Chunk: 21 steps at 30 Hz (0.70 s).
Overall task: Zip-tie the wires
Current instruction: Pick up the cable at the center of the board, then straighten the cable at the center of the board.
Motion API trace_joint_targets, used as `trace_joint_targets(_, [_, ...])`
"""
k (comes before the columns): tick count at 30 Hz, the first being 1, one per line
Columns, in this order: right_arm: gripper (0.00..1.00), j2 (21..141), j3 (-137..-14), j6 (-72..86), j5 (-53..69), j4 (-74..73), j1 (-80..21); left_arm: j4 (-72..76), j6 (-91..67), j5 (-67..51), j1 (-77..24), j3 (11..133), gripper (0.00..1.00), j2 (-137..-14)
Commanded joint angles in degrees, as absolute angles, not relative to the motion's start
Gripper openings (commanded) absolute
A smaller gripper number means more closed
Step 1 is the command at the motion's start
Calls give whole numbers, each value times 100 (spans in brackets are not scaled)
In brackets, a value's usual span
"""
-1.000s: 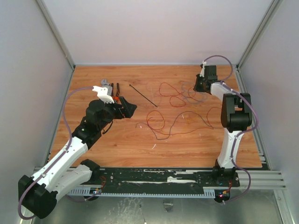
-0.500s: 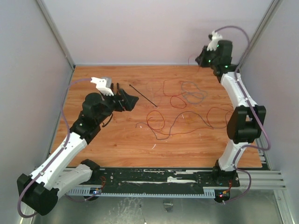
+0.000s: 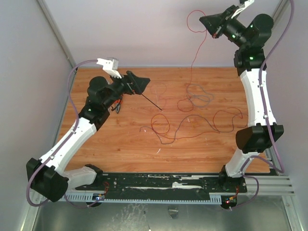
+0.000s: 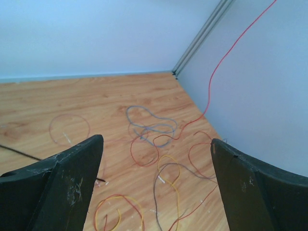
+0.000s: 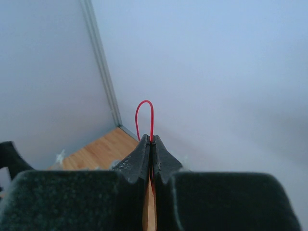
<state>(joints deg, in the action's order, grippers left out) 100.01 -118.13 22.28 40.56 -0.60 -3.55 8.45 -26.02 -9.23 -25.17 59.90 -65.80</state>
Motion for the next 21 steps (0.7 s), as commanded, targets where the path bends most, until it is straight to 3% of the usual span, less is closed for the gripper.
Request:
trace_joint_targets(1, [0, 10258, -12441, 3197, 4765, 789, -329, 1813, -2795, -1442, -2452, 6130, 98, -6790])
trace_joint_targets(5, [0, 10378, -12694, 3290, 4995, 494, -325, 2409, -3011, -1798, -2452, 6409, 98, -7175])
trace_joint_targets(14, [0, 9794, -11561, 2704, 5431, 225, -332, 3662, -3101, -2859, -2452, 7488, 98, -7905])
trace_joint_targets(16, [0, 9741, -11496, 2697, 5630, 220, -327, 3901, -3196, -3002, -2452, 7745, 95, -8195])
trace_joint_targets(18, [0, 9701, -11453, 2709, 5856, 218, -333, 3937, -3276, -3027, -2453, 8035, 85, -8503])
trace_joint_targets(21, [0, 9604, -11326, 2815, 6159, 315, -338, 3872, -3436, -3146, -2452, 8495, 83, -8994])
